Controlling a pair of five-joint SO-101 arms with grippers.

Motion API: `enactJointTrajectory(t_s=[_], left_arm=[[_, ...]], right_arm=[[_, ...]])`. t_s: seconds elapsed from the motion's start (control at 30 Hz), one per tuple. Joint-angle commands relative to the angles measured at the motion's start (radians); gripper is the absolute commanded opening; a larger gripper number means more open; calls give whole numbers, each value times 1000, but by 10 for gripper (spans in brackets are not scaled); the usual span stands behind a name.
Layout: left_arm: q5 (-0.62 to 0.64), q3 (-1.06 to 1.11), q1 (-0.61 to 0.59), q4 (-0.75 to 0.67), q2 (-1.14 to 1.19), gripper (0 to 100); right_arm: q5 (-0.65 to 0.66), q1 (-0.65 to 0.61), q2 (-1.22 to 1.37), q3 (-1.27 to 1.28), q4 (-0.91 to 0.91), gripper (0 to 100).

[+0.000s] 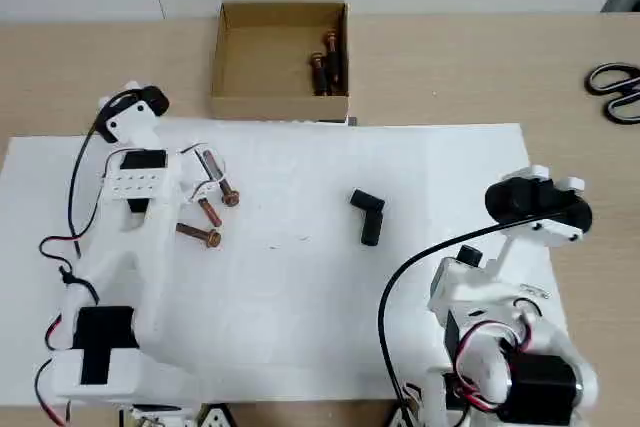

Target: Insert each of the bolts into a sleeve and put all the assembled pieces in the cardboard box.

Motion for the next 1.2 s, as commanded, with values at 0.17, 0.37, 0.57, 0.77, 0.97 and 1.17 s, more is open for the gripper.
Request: enactJointTrajectory(t_s=[0.17,0.37,0.57,0.77,0.97,1.17], left_arm=[[0,-47,-6,-28,-2,144],[-2,-76,-26,-40,81,99],[-3,-143,-41,-35,147,36],[-3,-142,-37,-43,152,36],[-3,-151,-41,-43,241,30],[-3,-277,-35,72,252,5]], right_arm=[[-9,7,1,-5,-21,3],[-9,7,1,-5,-21,3],[-9,7,1,-5,-21,3],[-9,7,1,-5,-21,3],[-9,7,5,-5,-21,3],[-8,-1,1,-8,-22,3]])
